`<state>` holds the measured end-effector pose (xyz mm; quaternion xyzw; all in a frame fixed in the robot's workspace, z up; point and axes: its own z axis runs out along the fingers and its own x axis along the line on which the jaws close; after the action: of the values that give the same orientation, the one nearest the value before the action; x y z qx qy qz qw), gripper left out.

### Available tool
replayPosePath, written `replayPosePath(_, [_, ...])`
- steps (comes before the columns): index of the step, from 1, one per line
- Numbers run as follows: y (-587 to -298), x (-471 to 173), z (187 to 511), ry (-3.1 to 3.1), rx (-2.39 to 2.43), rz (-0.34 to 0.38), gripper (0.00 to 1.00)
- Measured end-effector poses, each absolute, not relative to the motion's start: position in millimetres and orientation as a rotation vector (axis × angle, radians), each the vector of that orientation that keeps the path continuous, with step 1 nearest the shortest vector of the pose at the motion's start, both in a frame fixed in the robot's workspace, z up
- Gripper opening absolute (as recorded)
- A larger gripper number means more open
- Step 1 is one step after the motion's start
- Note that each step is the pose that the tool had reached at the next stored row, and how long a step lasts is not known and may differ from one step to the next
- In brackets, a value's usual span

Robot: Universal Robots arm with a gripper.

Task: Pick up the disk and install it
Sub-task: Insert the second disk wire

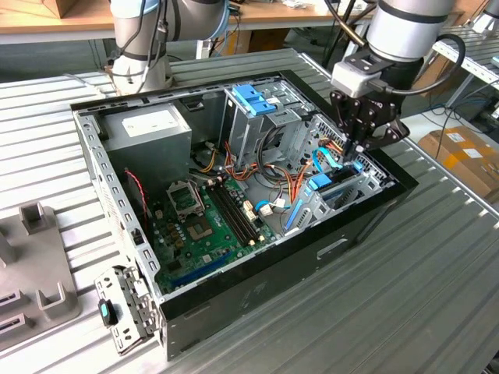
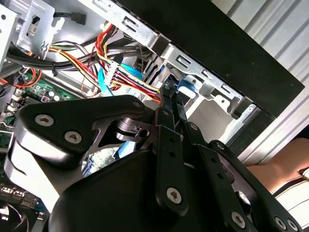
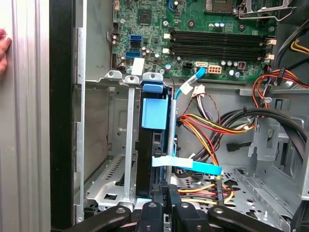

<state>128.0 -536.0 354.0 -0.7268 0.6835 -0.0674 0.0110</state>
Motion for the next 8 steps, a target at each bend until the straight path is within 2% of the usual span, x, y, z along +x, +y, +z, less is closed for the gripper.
replayPosePath(8, [-540.5,122.7,353.9,2.140,-2.260,-0.210,0.16])
